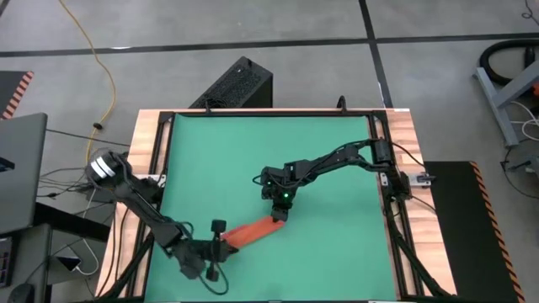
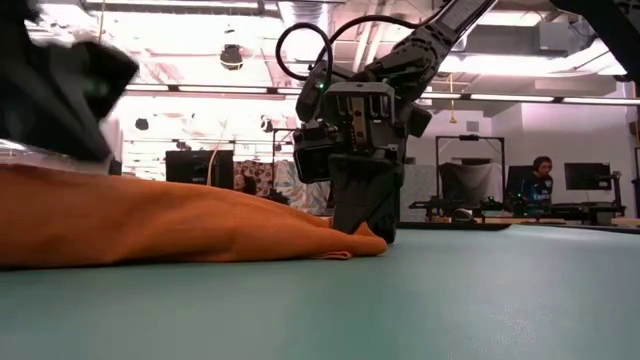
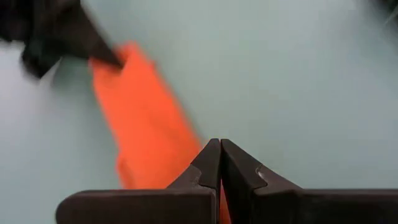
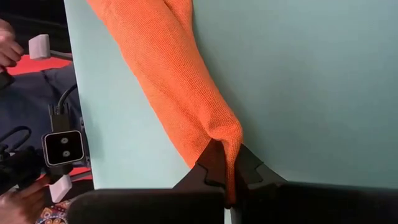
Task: Roll towel into tight, uniform cylinder
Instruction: Roll the orange towel
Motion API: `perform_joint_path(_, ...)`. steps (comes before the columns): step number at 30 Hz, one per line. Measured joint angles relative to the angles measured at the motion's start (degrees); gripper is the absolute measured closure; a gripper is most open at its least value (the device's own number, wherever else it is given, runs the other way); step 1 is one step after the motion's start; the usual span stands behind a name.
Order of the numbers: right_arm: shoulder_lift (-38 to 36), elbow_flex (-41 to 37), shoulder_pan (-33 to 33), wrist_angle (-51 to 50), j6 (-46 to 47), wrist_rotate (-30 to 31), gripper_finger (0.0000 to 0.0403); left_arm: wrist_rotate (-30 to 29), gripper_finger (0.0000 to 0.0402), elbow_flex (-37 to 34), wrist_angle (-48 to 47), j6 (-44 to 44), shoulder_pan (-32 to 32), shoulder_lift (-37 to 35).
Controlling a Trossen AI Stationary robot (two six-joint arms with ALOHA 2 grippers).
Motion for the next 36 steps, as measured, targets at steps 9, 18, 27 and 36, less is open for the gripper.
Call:
perform_joint_path(9,0.02,-0.02,1.02,0.02,-0.68,0.84,0.0394,-6.71,0.0401,0.95,-11.9,-12.94,0.36,2.19)
perform_joint_path(18,-0.61,-0.07,1.07,0.84,-5.65,1.43,0.0382,-6.46,0.0401,-2.49,-11.1,-18.15,-0.49,2.51)
perform_joint_path(27,-8.0,-0.21,1.59,-0.67,-11.92,9.44,0.0363,-6.48,0.0401,-5.96,-10.66,-23.06,-0.45,2.45)
perform_joint_path(36,-11.97,-0.19,4.5,-7.79,-17.19,18.93,0.0335,-5.62,0.0401,-7.58,-9.52,-23.19,-0.45,2.38)
